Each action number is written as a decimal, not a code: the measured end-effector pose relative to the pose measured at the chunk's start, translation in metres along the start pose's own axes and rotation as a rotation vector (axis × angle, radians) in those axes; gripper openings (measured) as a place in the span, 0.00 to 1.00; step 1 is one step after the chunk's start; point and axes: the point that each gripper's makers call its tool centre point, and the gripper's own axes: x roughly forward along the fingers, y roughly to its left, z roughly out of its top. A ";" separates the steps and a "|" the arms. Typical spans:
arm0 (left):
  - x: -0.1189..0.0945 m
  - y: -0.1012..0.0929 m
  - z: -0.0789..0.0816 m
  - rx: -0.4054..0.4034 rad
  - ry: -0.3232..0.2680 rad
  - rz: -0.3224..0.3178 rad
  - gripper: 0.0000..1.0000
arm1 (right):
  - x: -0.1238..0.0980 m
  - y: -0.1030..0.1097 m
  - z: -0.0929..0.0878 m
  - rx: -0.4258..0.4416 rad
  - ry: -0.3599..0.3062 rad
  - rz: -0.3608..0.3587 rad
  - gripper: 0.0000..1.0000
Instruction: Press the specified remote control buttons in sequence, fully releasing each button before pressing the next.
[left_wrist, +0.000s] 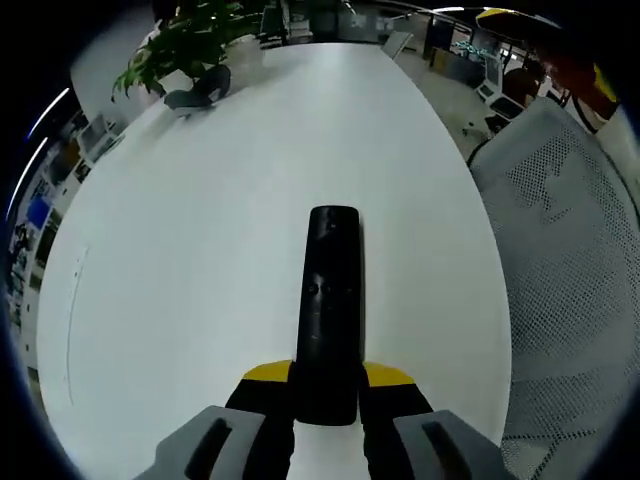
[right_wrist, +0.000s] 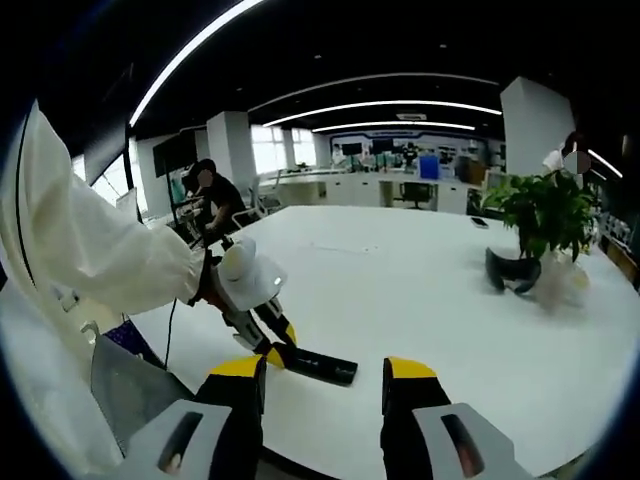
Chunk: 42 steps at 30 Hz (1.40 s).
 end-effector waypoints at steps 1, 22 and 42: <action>0.000 -0.001 0.000 0.000 0.000 0.000 0.24 | 0.000 0.000 0.000 0.000 -0.001 0.001 0.45; -0.002 -0.038 -0.001 -0.018 -0.021 0.004 0.24 | -0.013 0.015 0.005 -0.035 -0.042 0.027 0.43; -0.002 -0.077 -0.003 -0.045 -0.048 0.017 0.24 | -0.006 0.018 0.015 -0.068 -0.023 0.033 0.30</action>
